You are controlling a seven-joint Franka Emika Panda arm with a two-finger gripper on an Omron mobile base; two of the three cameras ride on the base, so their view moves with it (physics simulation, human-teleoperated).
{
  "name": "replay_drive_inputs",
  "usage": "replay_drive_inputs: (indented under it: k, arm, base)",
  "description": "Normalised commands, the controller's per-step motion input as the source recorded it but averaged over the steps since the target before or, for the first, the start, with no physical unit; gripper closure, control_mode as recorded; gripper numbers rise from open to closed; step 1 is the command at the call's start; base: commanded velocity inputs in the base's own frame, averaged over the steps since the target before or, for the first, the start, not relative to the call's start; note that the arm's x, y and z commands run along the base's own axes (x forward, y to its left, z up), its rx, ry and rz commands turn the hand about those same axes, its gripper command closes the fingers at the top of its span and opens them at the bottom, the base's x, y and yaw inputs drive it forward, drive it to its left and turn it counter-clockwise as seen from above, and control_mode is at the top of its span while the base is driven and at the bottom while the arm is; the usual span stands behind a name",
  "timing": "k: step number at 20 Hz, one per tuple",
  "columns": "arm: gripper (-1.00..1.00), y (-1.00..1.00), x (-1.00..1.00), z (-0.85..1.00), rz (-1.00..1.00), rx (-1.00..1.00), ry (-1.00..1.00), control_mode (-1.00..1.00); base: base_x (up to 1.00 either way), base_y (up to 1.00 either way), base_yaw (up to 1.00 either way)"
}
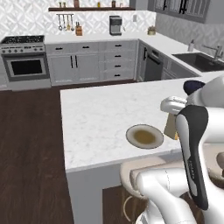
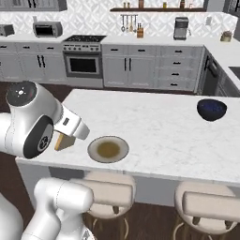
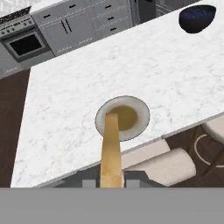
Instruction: Start the toaster. Once the lever pops up, take the bread to the plate on the dining counter.
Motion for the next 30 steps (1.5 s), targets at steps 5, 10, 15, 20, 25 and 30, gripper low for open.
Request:
replay_drive_inputs:
  k: [5, 10, 15, 20, 25, 30]
  arm:
    - [1.0, 0.0, 0.0, 0.0, 0.0, 0.0, 0.0, 1.0]
    - [1.0, -0.29, 0.53, -0.24, 0.21, 0.22, 0.0, -1.0]
    - [1.0, -0.02, 0.66, -0.74, 0.43, 0.23, 0.0, -1.0]
    - [1.0, 0.46, 0.84, -0.88, 0.37, 0.1, 0.0, -1.0]
    - [1.0, 0.37, 0.79, -0.8, 0.13, 0.03, 0.0, -1.0]
    - [1.0, 0.12, 0.24, -0.76, 0.0, 0.0, -0.05, -1.0]
  base:
    - [0.43, -0.76, 0.31]
    - [0.16, -0.08, 0.04]
    - [0.0, 0.0, 0.0]
    - [0.0, 0.0, 0.0]
    - [0.0, 0.0, 0.0]
    - [0.0, 0.0, 0.0]
